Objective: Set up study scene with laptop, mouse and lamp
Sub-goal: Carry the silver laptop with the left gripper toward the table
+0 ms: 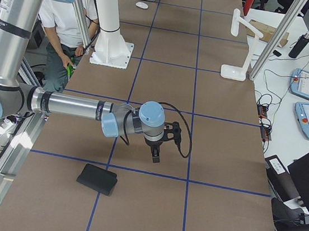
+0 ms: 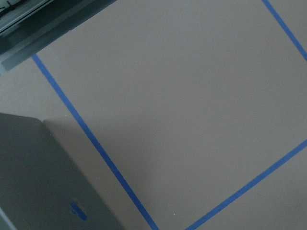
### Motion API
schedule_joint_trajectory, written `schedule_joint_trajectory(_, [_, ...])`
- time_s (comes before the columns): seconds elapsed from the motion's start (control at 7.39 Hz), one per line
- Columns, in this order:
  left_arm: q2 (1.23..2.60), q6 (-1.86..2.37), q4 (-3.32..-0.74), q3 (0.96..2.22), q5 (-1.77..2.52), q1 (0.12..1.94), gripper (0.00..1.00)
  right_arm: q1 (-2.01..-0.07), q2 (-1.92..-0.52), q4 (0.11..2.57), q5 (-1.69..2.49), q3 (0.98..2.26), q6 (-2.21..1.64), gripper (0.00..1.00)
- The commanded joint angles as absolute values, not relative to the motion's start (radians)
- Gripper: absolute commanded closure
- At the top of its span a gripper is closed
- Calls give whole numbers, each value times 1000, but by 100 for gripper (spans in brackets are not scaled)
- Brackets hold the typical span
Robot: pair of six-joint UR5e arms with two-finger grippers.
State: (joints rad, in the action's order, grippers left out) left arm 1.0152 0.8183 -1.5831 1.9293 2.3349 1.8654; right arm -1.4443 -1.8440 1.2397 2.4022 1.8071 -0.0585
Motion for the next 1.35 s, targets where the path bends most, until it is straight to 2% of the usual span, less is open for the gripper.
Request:
schedule_joint_trajectory(0.0, [963,881,-1586,1959,2327,1902,1,-1442,-1848,1238,2405,1807,-60,1])
schedule_joint_trajectory(0.54, [1003,919,-1592,1857,2301,1907,4,-1442,-1848,1236,2396,1807,-64,1])
schedule_joint_trajectory(0.95, [993,959,-1605,1844,2310,1908,5,-1442,-1852,1235,2396,1815,-69,1])
schedule_joint_trajectory(1.22, [991,989,-1605,1845,2342,1910,11,-1442,-1852,1235,2399,1815,-71,1])
